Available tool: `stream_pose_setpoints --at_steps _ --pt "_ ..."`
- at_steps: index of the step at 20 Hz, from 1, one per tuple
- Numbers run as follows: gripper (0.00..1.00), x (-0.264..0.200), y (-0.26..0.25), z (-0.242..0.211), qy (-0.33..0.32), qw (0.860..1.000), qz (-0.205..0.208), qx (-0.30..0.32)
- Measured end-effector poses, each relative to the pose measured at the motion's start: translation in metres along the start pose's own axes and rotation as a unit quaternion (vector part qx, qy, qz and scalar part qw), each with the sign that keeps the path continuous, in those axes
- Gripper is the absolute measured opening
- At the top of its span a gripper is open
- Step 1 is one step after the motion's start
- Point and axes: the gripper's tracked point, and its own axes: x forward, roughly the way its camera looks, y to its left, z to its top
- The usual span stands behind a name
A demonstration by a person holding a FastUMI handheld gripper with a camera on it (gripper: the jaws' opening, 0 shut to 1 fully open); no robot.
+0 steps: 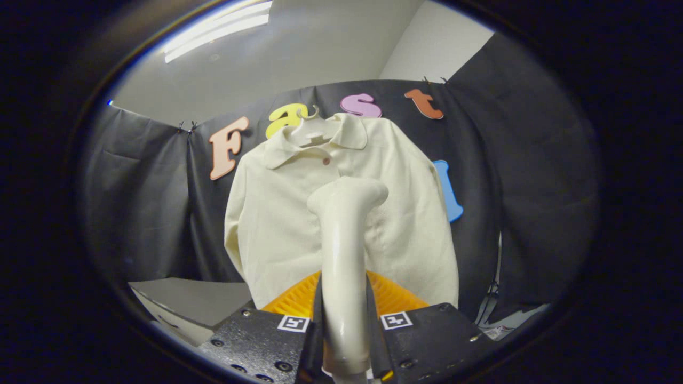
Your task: Iron the clothes twice with a garment steamer, once on the left side and once on the right side.
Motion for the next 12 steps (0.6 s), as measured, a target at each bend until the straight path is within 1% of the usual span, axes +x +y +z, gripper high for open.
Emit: stream_pose_setpoints --at_steps 3,6,8,10,12 --pt "0.34 0.025 -0.012 0.031 -0.013 1.0 -0.007 -0.012" --pt "0.34 0.049 -0.028 0.052 -0.025 1.0 -0.013 -0.011" --pt "0.34 0.059 -0.037 0.054 -0.018 1.0 -0.013 -0.012" --pt "0.34 0.068 -0.046 0.053 -0.016 0.999 -0.018 -0.03" --pt "0.34 0.073 -0.05 0.046 -0.009 0.999 -0.011 -0.032"
